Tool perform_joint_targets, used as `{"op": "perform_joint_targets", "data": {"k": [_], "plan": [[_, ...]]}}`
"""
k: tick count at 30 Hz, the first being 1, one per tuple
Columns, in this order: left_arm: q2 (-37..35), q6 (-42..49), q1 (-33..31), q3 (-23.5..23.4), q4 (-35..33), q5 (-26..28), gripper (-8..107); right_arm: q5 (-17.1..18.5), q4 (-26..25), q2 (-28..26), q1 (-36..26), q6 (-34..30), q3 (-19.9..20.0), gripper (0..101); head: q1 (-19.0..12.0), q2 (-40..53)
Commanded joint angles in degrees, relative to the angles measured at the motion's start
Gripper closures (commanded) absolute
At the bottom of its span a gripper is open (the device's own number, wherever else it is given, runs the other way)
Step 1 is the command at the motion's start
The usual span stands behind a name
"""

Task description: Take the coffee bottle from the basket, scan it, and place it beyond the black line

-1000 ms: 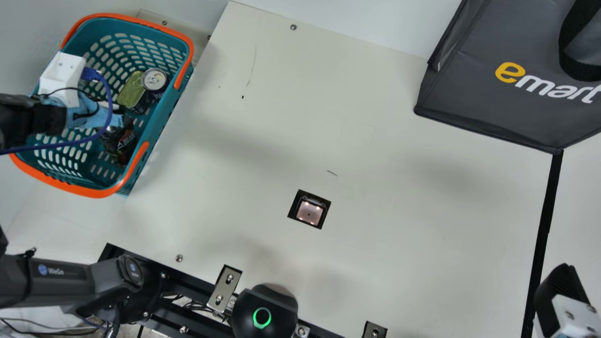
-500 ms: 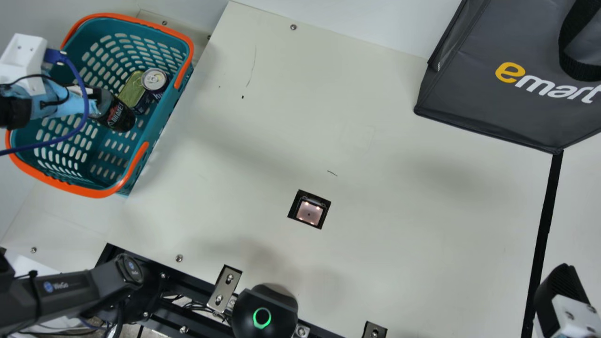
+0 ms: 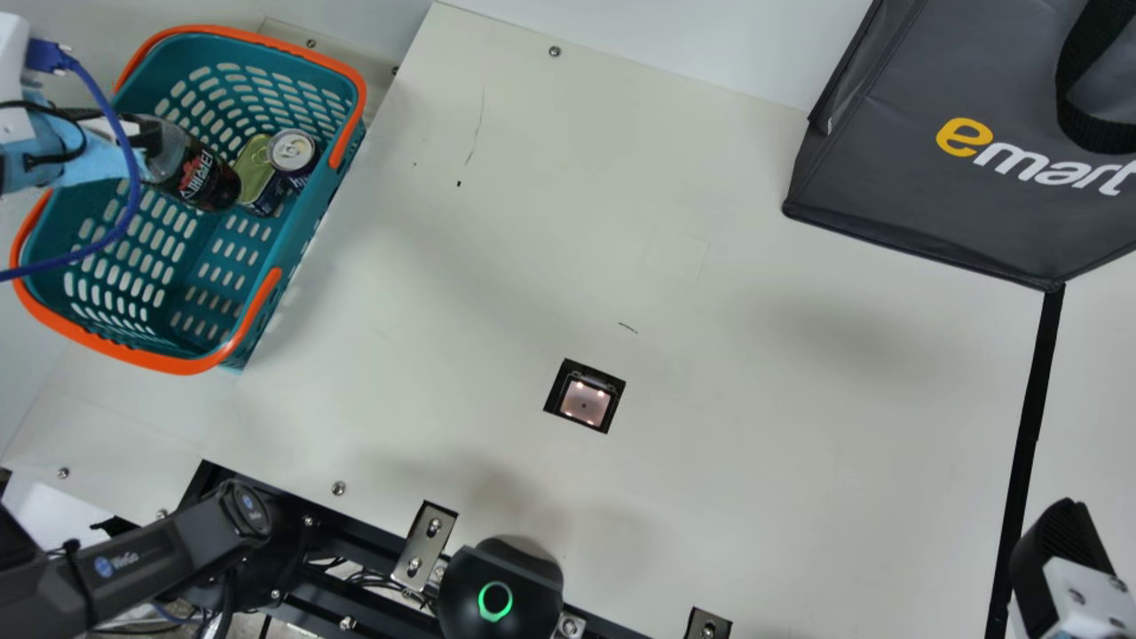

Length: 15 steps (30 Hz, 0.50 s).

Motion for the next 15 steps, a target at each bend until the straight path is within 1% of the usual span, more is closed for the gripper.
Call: {"op": "perform_joint_targets", "data": {"k": [1, 15], "plan": [[-0.43, -0.3, -0.11, -1.13, 0.06, 1.06, 89, 0.0, 0.0, 0.0, 0.0, 0.0, 0.0, 10, -1.57, 0.14], [-3.92, -2.43, -2.84, -8.51, 0.08, 7.96, 89, 0.0, 0.0, 0.0, 0.0, 0.0, 0.0, 10, -1.57, 0.14]]}}
